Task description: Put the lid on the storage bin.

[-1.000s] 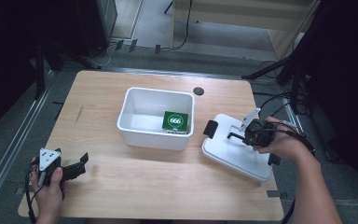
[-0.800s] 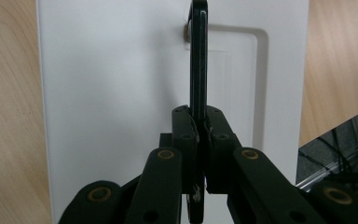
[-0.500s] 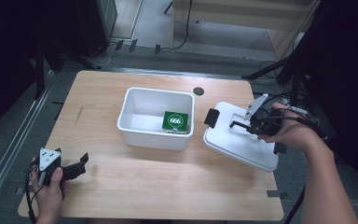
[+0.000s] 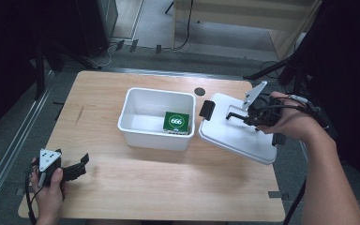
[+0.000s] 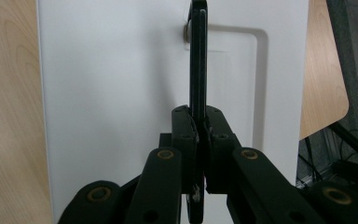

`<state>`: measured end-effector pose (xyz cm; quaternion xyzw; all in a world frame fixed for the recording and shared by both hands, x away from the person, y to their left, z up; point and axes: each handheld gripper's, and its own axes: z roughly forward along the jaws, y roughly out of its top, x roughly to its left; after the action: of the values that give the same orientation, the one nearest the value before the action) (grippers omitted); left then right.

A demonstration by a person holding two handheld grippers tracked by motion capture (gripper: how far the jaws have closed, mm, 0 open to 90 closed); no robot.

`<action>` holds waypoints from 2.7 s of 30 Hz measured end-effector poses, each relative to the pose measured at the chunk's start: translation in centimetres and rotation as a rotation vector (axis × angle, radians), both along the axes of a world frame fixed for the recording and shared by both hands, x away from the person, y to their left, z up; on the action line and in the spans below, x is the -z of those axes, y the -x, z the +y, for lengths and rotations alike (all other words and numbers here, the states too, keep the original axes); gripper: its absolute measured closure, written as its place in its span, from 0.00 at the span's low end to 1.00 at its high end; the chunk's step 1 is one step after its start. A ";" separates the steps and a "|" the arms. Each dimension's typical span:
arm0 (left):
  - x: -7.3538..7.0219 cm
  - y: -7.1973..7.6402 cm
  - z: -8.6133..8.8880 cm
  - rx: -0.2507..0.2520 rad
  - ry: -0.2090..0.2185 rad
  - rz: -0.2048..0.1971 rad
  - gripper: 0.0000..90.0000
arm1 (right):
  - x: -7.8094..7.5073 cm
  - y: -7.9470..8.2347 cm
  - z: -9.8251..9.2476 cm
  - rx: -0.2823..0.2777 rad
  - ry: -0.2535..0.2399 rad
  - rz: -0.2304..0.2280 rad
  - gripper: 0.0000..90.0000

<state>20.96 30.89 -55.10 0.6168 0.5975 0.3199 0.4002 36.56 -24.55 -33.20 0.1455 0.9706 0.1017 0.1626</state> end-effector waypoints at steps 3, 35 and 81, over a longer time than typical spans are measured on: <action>0.0 0.0 0.0 -0.002 0.004 -0.002 0.02 | -0.5 -0.2 0.6 -0.010 0.002 -0.002 0.95; 0.0 0.0 0.3 -0.012 0.032 -0.004 0.02 | -2.0 -2.2 10.6 -0.153 0.005 -0.008 0.95; 0.0 0.1 0.2 -0.007 0.026 -0.002 0.02 | -1.1 -4.4 22.1 -0.273 0.019 0.008 0.95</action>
<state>20.82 31.07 -55.09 0.6092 0.6034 0.3143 0.4075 40.95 -2.44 -32.06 0.0109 0.9829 0.1133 0.1449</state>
